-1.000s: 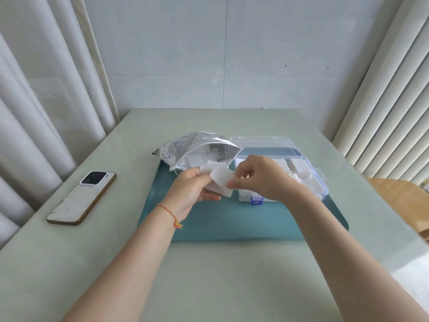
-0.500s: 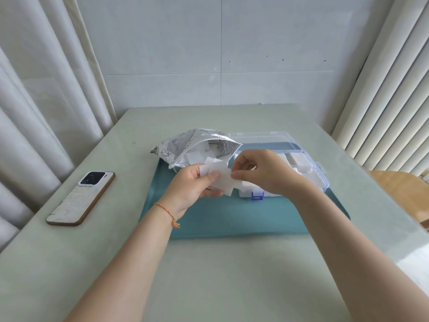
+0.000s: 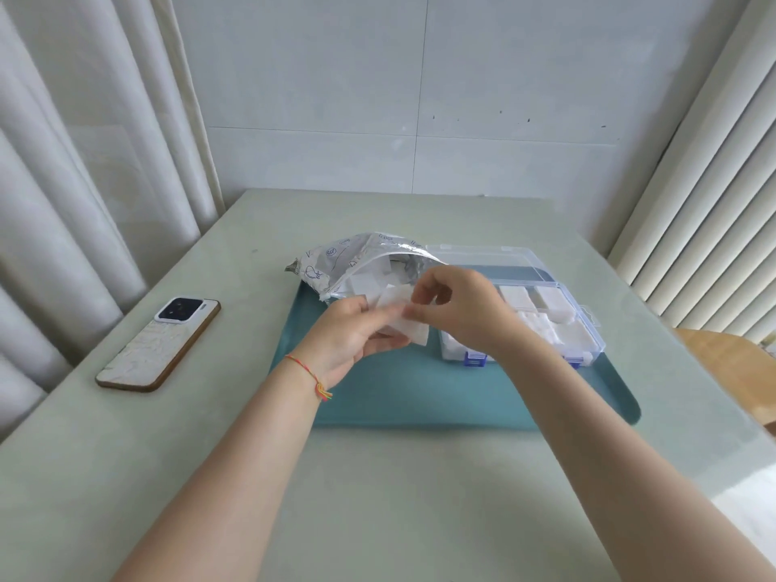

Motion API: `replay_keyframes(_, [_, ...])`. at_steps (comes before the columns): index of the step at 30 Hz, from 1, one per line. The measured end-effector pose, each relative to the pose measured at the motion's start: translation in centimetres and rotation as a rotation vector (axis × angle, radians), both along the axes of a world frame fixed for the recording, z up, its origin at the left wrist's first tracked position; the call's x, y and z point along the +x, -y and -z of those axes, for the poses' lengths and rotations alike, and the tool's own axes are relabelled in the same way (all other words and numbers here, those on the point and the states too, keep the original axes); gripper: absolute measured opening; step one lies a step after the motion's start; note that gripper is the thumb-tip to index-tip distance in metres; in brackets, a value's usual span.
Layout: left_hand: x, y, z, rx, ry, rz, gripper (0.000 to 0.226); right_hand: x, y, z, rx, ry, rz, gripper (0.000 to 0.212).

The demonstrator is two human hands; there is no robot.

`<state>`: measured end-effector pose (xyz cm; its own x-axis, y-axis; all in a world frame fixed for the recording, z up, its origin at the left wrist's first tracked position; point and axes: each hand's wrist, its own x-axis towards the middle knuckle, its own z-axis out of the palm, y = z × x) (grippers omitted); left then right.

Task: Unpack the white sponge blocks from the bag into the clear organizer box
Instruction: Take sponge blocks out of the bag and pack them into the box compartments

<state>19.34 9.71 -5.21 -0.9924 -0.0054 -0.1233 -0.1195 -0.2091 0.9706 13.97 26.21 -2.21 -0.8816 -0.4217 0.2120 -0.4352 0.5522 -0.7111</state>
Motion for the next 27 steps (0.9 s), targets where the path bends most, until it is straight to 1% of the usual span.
replay_keyframes(1, [0.0, 0.1, 0.2, -0.082, -0.018, -0.052, 0.014, -0.5, 0.2, 0.1, 0.009, -0.046, 0.035, 0.008])
replay_keyframes(2, [-0.2, 0.5, 0.4, -0.176, -0.025, -0.114, 0.016, -1.1, 0.4, 0.0, 0.012, -0.08, 0.065, 0.006])
replay_keyframes(4, [-0.5, 1.1, 0.8, -0.36, -0.009, -0.203, 0.019, -2.2, 0.6, -0.2, 0.085, -0.109, 0.086, 0.013])
replay_keyframes(6, [-0.5, 1.3, 0.9, -0.475, 0.024, -0.2, 0.021, -3.2, 1.3, 0.0, 0.226, -0.086, 0.025, 0.022])
replay_keyframes(8, [-0.3, 1.2, 0.8, -0.506, 0.056, -0.15, 0.016, -3.8, 2.4, 0.4, 0.39, -0.051, -0.042, 0.037])
replay_keyframes(10, [-0.2, 1.1, 0.6, -0.514, 0.078, -0.131, 0.022, -4.3, 3.4, 0.8, 0.497, -0.011, -0.06, 0.051])
replay_keyframes(11, [0.0, 1.1, 0.5, -0.51, 0.086, -0.131, 0.024, -4.5, 3.7, 0.8, 0.516, 0.001, -0.057, 0.054])
replay_keyframes(13, [0.0, 1.4, 0.6, -0.502, 0.097, -0.132, 0.022, -4.9, 4.2, 0.6, 0.515, 0.006, -0.044, 0.055])
replay_keyframes(14, [0.0, 1.5, 0.6, -0.497, 0.101, -0.127, 0.022, -5.1, 4.3, 0.5, 0.513, 0.007, -0.04, 0.052])
replay_keyframes(16, [0.1, 1.6, 0.7, -0.484, 0.108, -0.113, 0.022, -5.1, 4.1, 0.0, 0.51, 0.001, -0.031, 0.036])
replay_keyframes(18, [0.0, 1.5, 0.7, -0.468, 0.116, -0.105, 0.023, -4.9, 3.2, -0.8, 0.45, -0.005, -0.003, 0.019])
replay_keyframes(20, [-0.2, 1.5, 0.7, -0.446, 0.138, -0.098, 0.023, -4.2, 1.7, -1.8, 0.296, -0.003, 0.039, 0.005])
replay_keyframes(21, [-0.2, 1.5, 0.7, -0.427, 0.147, -0.096, 0.023, -3.6, 0.9, -2.4, 0.191, 0.011, 0.066, 0.003])
replay_keyframes(23, [-0.2, 1.3, 0.6, -0.359, 0.152, -0.096, 0.022, -2.2, -0.8, -3.3, -0.086, 0.134, 0.099, 0.008])
replay_keyframes(25, [0.0, 0.6, 0.3, -0.228, 0.124, -0.114, 0.022, -0.9, -1.9, -3.5, -0.325, 0.274, 0.074, 0.017])
replay_keyframes(27, [0.1, 0.0, -0.3, -0.034, 0.095, -0.132, 0.025, -0.1, -2.2, -3.0, -0.402, 0.337, 0.03, 0.023])
